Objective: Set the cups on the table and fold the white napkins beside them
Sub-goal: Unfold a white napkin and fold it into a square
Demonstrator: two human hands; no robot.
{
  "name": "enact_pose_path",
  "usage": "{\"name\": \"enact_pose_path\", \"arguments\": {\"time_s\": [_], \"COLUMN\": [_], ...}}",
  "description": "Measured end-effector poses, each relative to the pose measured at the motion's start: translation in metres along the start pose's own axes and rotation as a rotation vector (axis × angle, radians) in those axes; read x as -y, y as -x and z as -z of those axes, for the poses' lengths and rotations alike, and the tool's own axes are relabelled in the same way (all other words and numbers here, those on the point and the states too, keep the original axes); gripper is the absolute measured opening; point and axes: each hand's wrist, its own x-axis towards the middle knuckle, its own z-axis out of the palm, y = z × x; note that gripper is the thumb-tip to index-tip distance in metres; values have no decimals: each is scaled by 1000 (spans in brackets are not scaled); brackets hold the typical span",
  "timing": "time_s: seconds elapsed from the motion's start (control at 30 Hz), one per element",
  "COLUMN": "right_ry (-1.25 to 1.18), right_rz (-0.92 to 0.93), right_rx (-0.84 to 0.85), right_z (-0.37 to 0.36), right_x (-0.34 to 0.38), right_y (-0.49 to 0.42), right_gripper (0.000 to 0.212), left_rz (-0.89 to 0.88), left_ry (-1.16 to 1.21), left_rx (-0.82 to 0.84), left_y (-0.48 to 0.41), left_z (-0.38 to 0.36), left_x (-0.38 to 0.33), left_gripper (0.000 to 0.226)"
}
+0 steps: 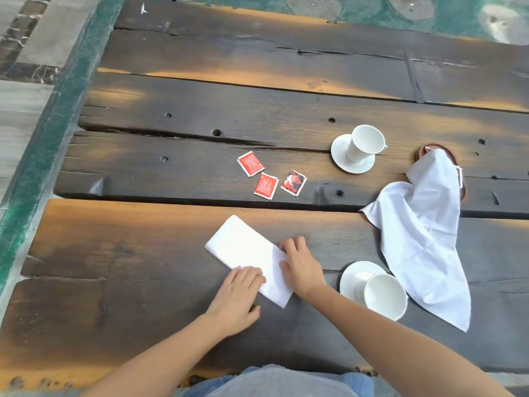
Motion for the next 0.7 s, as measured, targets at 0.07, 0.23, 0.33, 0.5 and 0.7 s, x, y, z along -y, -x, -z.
{"name": "enact_pose_path", "arguments": {"time_s": [0.07,0.23,0.33,0.5,0.7], "right_ry": [-2,-65,-57,15,288], "right_rz": [-45,-79,-85,-32,550], "right_rx": [5,65,135,200,97], "right_z": [-2,0,1,-3,13], "right_x": [-2,0,-1,0,-21], "right_y": [3,5,8,14,19], "right_gripper": [21,19,23,17,17], "left_rz": [5,33,12,-118,-271], "left_ry": [-38,-9,97,-37,-131], "left_rx": [55,131,117,125,49], "left_y": [-4,-12,-13,-17,1], "left_z": [2,5,4,4,7], "left_x": [4,16,24,36,50], "left_gripper": [55,73,65,57,49]}}
